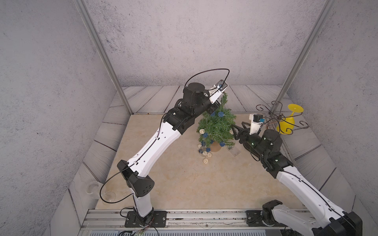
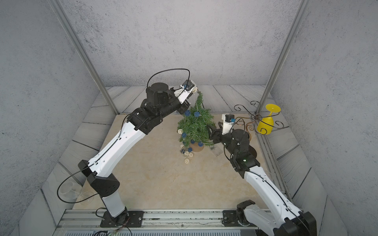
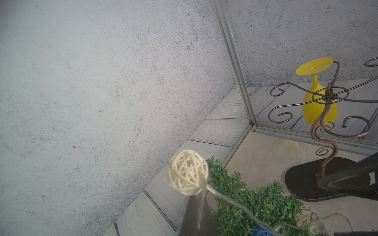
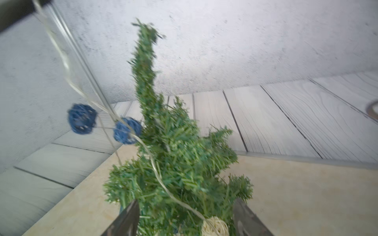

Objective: Wrap string light around the christmas tree
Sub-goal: Wrap the light string around the Christmas tree.

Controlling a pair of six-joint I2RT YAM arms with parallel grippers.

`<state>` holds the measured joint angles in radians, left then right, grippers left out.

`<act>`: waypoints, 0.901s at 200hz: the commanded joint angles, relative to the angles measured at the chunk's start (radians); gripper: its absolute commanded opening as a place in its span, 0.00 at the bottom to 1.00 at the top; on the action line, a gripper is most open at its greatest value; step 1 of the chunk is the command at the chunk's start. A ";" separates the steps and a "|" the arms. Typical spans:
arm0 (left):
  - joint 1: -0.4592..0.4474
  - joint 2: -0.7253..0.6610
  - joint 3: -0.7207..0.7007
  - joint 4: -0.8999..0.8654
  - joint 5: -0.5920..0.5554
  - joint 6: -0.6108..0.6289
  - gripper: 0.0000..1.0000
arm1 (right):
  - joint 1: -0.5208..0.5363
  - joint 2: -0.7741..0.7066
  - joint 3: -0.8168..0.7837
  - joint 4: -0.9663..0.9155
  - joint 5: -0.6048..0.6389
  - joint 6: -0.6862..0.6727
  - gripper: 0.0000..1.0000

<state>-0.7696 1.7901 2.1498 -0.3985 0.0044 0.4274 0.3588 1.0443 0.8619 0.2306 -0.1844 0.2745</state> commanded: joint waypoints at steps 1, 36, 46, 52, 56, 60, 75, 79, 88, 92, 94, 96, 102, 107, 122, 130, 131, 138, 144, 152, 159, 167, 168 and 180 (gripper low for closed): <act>0.004 -0.027 0.019 -0.021 0.025 -0.014 0.00 | -0.002 0.065 0.091 0.020 -0.136 -0.054 0.70; 0.004 -0.051 -0.011 -0.027 0.045 -0.016 0.00 | 0.000 0.152 0.202 0.090 -0.279 -0.028 0.68; 0.005 -0.056 -0.019 -0.026 0.045 -0.016 0.00 | 0.000 0.180 0.241 0.086 -0.287 -0.029 0.65; 0.004 -0.059 -0.023 -0.024 0.045 -0.016 0.00 | 0.000 0.198 0.268 0.069 -0.299 -0.029 0.63; 0.004 -0.060 -0.025 -0.025 0.046 -0.015 0.00 | -0.001 0.211 0.285 0.059 -0.304 -0.031 0.62; 0.004 -0.062 -0.028 -0.025 0.047 -0.016 0.00 | 0.000 0.222 0.301 0.048 -0.308 -0.031 0.61; 0.004 -0.070 -0.033 -0.025 0.054 -0.019 0.00 | 0.000 0.269 0.358 0.033 -0.335 -0.033 0.54; 0.004 -0.072 -0.036 -0.024 0.056 -0.019 0.00 | 0.000 0.282 0.373 0.022 -0.339 -0.036 0.50; 0.005 -0.080 -0.047 -0.015 0.061 -0.021 0.00 | -0.001 0.300 0.405 0.006 -0.346 -0.036 0.41; 0.004 -0.084 -0.053 -0.010 0.063 -0.021 0.00 | 0.000 0.306 0.417 0.002 -0.352 -0.036 0.37; 0.005 -0.086 -0.058 -0.009 0.062 -0.021 0.00 | -0.001 0.307 0.421 0.001 -0.356 -0.036 0.33; 0.004 -0.088 -0.061 -0.007 0.063 -0.020 0.00 | 0.000 0.310 0.425 0.000 -0.360 -0.035 0.31; 0.004 -0.091 -0.069 0.003 0.063 -0.020 0.00 | 0.001 0.316 0.433 0.002 -0.374 -0.038 0.26; 0.004 -0.093 -0.072 0.005 0.060 -0.020 0.00 | 0.002 0.316 0.433 0.006 -0.380 -0.041 0.19; 0.004 -0.094 -0.076 0.007 0.050 -0.010 0.00 | 0.002 0.305 0.434 -0.011 -0.339 -0.066 0.03; 0.005 -0.095 -0.082 0.015 0.039 -0.006 0.00 | 0.000 0.290 0.427 -0.021 -0.283 -0.084 0.00; 0.004 -0.095 -0.083 0.016 0.037 -0.006 0.00 | 0.001 0.289 0.427 -0.022 -0.276 -0.086 0.00; 0.004 -0.097 -0.090 0.025 0.024 -0.002 0.00 | -0.001 0.276 0.425 -0.036 -0.229 -0.110 0.00; 0.004 -0.097 -0.096 0.033 0.016 0.002 0.00 | -0.001 0.270 0.426 -0.054 -0.187 -0.129 0.00; 0.004 -0.097 -0.103 0.042 0.004 0.008 0.00 | 0.000 0.264 0.439 -0.087 -0.126 -0.150 0.00; 0.004 -0.093 -0.104 0.048 -0.004 0.010 0.00 | 0.000 0.259 0.448 -0.111 -0.074 -0.164 0.00; 0.005 -0.084 -0.104 0.054 -0.013 0.013 0.00 | -0.001 0.256 0.450 -0.115 -0.017 -0.176 0.00; 0.005 -0.082 -0.104 0.055 -0.015 0.014 0.00 | 0.000 0.255 0.450 -0.114 -0.009 -0.177 0.00; 0.005 -0.061 -0.103 0.072 -0.036 0.025 0.00 | -0.001 0.256 0.451 -0.108 0.066 -0.192 0.00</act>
<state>-0.7696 1.7218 2.0480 -0.3950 0.0185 0.4297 0.3611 1.3380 1.2819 0.1642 -0.3317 0.1459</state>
